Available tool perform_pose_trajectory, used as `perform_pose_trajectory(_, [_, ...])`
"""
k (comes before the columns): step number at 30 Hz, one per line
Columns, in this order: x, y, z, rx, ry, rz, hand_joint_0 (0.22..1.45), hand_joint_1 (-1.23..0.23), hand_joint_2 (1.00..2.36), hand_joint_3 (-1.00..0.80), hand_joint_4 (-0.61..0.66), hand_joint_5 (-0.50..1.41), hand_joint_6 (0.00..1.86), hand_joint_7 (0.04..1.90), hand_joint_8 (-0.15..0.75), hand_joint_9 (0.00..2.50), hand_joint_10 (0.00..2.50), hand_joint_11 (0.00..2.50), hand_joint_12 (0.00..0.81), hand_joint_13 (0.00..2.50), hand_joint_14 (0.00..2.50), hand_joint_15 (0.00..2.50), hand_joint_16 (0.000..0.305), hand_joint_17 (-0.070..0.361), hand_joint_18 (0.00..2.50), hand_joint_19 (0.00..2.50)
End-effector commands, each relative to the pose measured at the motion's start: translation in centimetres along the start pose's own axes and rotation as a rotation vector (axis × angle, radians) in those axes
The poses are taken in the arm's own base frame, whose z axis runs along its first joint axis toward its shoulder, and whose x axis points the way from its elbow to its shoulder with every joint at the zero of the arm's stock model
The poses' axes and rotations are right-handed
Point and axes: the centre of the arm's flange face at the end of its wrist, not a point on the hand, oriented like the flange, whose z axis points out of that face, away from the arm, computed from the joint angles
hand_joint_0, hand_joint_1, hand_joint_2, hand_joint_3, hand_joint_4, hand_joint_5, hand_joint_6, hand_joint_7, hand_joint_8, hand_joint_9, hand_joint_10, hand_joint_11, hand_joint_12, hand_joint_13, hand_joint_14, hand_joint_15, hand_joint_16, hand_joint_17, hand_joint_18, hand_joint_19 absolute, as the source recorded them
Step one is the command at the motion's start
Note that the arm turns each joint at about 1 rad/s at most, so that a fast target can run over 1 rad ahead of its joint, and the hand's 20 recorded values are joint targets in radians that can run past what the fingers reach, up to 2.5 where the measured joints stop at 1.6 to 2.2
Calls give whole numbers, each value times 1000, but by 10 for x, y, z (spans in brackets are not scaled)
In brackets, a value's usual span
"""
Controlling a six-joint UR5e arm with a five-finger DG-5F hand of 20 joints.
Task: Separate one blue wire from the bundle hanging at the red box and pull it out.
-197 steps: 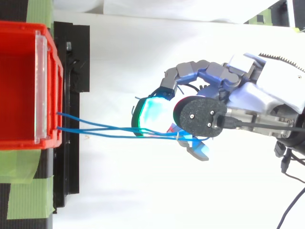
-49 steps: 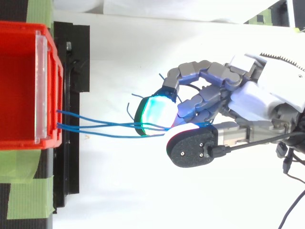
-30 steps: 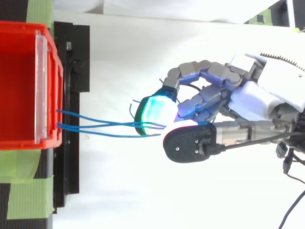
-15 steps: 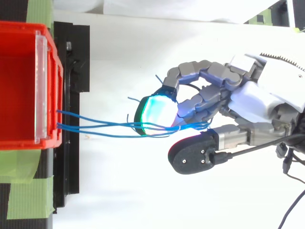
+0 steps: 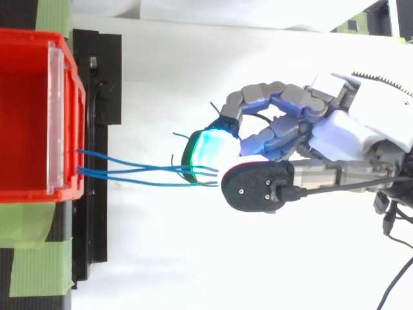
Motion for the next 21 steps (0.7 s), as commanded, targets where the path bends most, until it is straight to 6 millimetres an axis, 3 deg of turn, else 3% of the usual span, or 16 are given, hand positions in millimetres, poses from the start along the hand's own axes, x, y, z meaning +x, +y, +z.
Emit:
perform_pose_trajectory(1, [0,0,0,-1,0,1,668,-800,1021,-226,186,-225,868,1010,300,949,3,1639,298,1297,14,1512,44,99,746,683])
perform_pose_trajectory(11, [0,0,0,0,0,0,725,-835,1024,-203,196,-234,876,1008,290,915,2,1644,303,1281,14,1506,43,97,728,657])
perform_pose_trajectory(15, [0,-1,0,1,0,-2,707,-929,1018,-294,151,-250,873,1035,289,783,3,1636,304,1197,15,1506,44,98,692,634])
perform_pose_trajectory(21, [1,0,0,-2,1,3,689,-947,1013,-360,145,-255,871,1032,289,713,5,1616,304,1168,15,1493,44,99,671,626])
